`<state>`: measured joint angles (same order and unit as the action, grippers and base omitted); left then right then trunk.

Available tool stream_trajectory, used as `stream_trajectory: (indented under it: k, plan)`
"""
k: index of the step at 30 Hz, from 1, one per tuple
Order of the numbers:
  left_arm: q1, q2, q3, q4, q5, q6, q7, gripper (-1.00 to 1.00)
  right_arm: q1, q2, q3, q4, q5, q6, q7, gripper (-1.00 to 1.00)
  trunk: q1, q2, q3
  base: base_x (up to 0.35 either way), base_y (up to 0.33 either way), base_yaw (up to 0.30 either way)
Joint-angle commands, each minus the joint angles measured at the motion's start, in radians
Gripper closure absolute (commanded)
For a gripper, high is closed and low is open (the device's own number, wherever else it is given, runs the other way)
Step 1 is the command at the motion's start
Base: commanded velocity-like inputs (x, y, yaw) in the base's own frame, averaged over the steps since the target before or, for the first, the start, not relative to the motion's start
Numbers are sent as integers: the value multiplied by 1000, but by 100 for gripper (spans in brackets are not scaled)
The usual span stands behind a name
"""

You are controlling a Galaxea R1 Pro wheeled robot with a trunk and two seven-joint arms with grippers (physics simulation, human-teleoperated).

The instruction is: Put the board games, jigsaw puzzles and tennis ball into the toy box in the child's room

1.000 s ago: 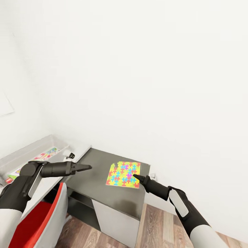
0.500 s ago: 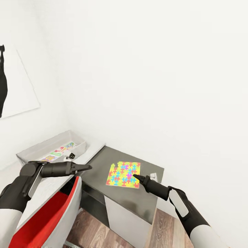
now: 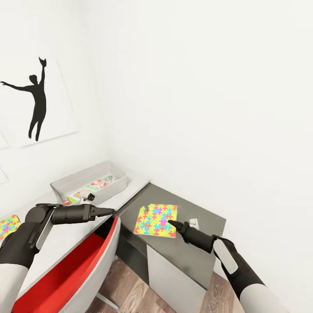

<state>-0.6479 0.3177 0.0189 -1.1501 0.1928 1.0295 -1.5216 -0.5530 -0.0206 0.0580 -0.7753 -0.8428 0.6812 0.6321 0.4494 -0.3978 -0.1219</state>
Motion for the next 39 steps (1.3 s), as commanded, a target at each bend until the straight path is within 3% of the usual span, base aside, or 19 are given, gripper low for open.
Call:
stream_trajectory:
  k: [1,5,9,12,26,39]
  plan:
    - [-1,0,0,0,0,11,-3,-100,-1,-1,2,0,-7,5,-1,100,1,-2,-2,0,0,283]
    - [-1,0,4,1,0,9,-3,-100,-1,-1,2,0,-7,5,-1,100,1,-2,-2,0,0,283]
    - [1,0,59,4,0,7,-3,-100,-1,-2,2,-1,-8,5,2,100,1,-2,-2,0,0,283]
    - [4,0,73,4,1,6,-3,-100,-1,-1,2,-1,-8,3,3,100,1,-2,-2,0,0,283]
    - [5,0,78,4,1,6,-3,-100,-1,-1,3,0,-8,-35,2,100,1,-2,-2,0,16,104]
    - [5,0,78,4,2,6,-3,-100,-1,0,5,-1,-7,-35,1,100,1,-2,3,0,259,96]
